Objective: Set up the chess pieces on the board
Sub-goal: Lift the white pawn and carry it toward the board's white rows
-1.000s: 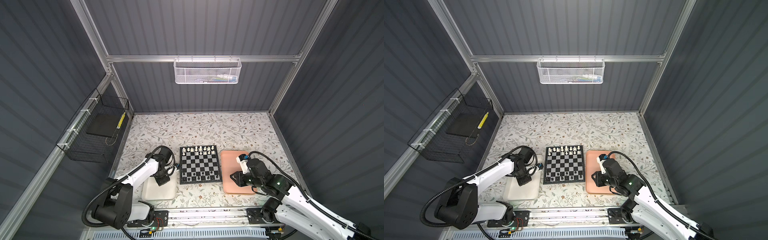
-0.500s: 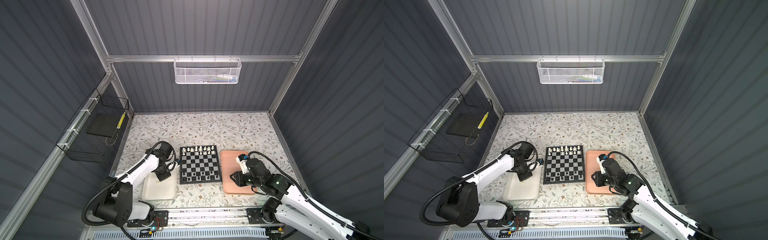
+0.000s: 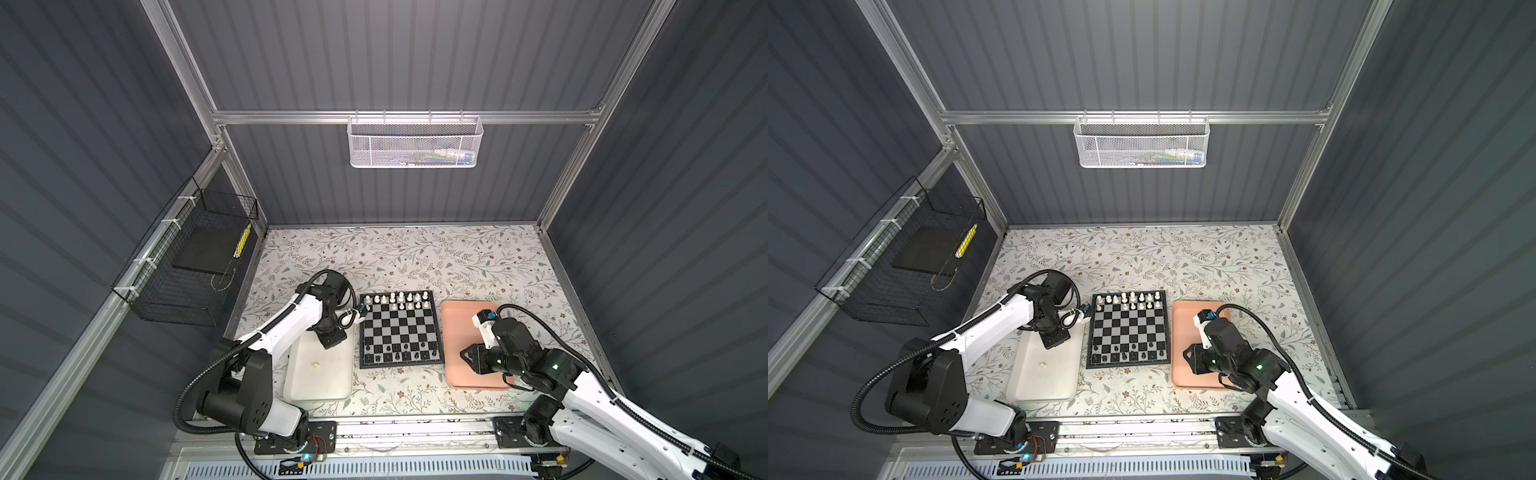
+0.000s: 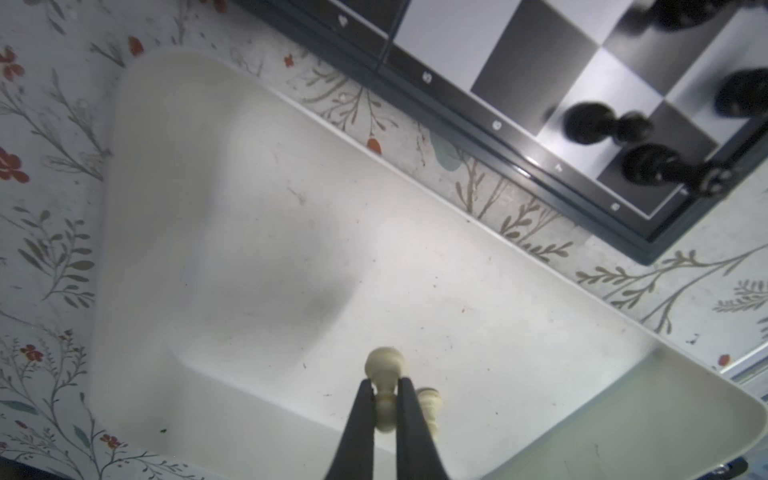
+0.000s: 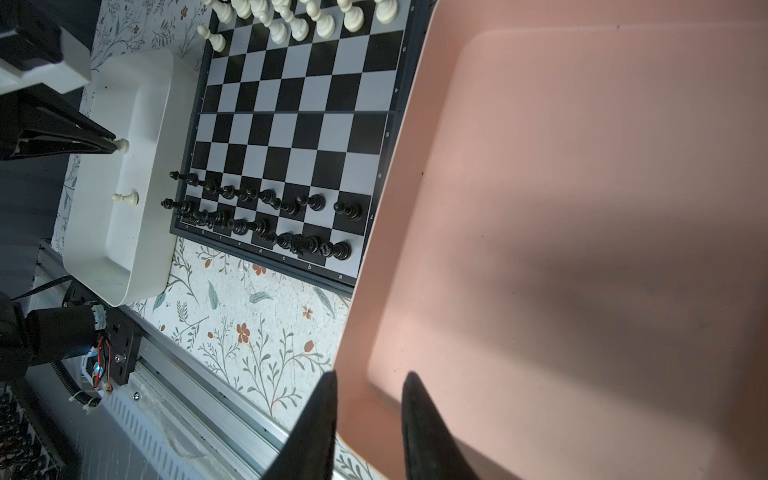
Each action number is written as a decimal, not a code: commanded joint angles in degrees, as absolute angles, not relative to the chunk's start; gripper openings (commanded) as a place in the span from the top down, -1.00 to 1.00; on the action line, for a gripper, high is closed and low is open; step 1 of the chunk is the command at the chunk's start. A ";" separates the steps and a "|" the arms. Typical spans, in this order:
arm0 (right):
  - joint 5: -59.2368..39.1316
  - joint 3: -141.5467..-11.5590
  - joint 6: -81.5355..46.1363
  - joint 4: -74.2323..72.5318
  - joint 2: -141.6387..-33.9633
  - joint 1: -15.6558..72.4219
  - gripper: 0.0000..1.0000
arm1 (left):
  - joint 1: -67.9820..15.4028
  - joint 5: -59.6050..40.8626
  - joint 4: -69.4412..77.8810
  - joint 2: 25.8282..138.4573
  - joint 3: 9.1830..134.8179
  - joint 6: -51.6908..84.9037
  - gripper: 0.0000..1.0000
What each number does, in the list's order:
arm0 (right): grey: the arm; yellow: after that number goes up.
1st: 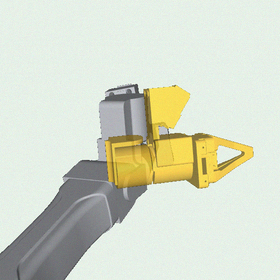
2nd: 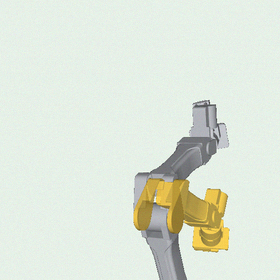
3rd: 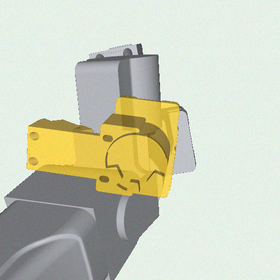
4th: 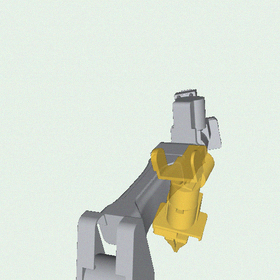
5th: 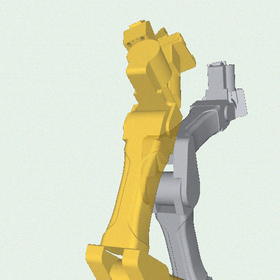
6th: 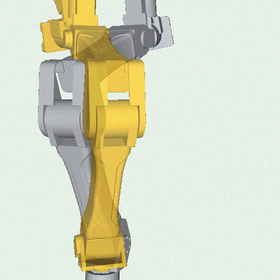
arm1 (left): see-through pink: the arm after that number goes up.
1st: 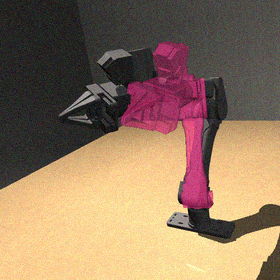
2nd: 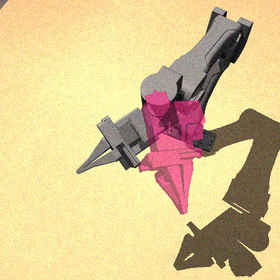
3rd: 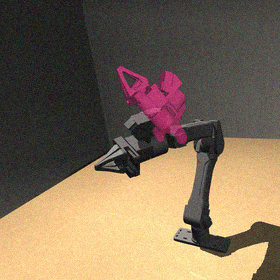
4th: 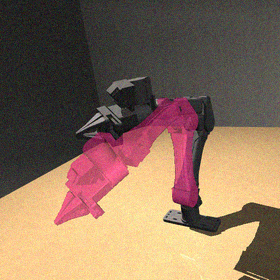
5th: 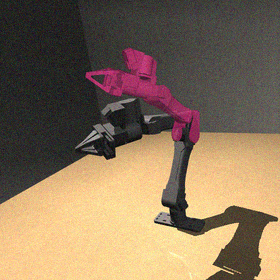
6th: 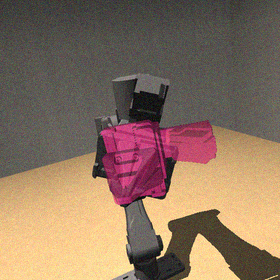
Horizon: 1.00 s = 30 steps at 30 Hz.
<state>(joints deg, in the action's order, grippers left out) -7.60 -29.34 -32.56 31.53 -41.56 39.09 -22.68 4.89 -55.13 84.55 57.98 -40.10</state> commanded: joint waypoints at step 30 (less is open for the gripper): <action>-5.64 -31.21 -34.81 33.75 -42.94 39.15 0.40 | -34.84 1.55 -56.78 109.81 89.74 -37.18 0.80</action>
<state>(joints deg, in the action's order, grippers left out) -6.76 -29.39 -34.50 31.90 -43.35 39.09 -34.24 1.78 -56.12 108.31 87.39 -38.15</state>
